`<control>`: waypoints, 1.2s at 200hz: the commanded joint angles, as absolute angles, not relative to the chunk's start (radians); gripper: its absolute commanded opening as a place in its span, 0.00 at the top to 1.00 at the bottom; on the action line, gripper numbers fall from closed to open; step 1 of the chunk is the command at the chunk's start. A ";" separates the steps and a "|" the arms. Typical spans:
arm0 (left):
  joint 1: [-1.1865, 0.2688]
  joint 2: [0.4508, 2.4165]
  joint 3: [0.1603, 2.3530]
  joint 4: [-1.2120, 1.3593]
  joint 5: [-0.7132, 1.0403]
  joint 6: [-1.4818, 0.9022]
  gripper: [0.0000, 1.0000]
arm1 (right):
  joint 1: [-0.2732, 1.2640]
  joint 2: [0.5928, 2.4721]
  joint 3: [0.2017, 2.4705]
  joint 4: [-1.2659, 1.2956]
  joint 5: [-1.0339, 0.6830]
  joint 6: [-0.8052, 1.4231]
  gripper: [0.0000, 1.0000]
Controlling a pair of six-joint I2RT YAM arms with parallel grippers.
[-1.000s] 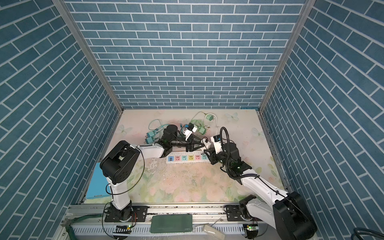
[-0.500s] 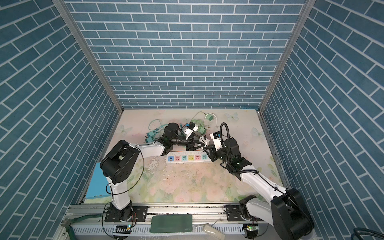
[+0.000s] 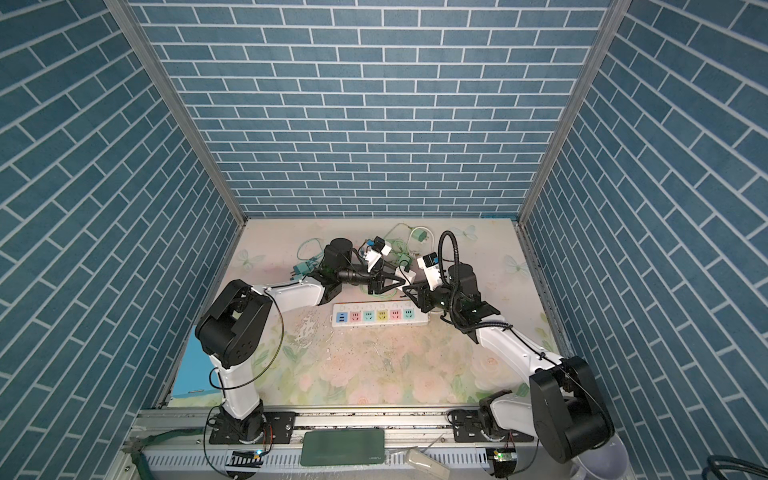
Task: Insert the plug
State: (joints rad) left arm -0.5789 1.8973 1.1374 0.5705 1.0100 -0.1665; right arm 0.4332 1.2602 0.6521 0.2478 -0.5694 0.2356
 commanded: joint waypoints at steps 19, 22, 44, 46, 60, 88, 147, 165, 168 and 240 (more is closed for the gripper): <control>-0.637 1.894 1.166 0.526 1.088 -0.161 0.54 | 0.455 1.303 0.791 0.336 -0.691 0.168 0.81; -0.637 1.894 1.166 0.525 1.088 -0.161 0.54 | 0.455 1.306 0.791 0.340 -0.693 0.169 0.81; -0.637 1.892 1.169 0.518 1.093 -0.160 0.58 | 0.455 1.319 0.807 0.331 -0.705 0.157 0.80; -0.637 1.892 1.169 0.517 1.093 -0.160 0.59 | 0.456 1.320 0.809 0.329 -0.707 0.155 0.80; -0.637 1.893 1.170 0.514 1.094 -0.160 0.63 | 0.455 1.326 0.820 0.319 -0.709 0.149 0.80; -0.637 1.893 1.178 0.503 1.097 -0.153 0.68 | 0.455 1.340 0.839 0.296 -0.711 0.128 0.79; -0.637 1.885 1.192 0.455 1.091 -0.128 0.77 | 0.455 1.378 0.900 0.240 -0.711 0.088 0.69; -0.637 1.879 1.193 0.437 1.088 -0.116 0.79 | 0.456 1.394 0.924 0.224 -0.716 0.076 0.60; -0.637 1.878 1.193 0.434 1.088 -0.113 0.79 | 0.456 1.396 0.928 0.221 -0.716 0.073 0.59; -0.637 1.872 1.198 0.404 1.085 -0.087 0.91 | 0.453 1.417 0.966 0.164 -0.713 0.040 0.51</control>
State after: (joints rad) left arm -0.5716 1.8832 1.1900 0.4538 1.0039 -0.0956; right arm 0.4316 1.4197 0.8742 0.0349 -0.6678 0.0910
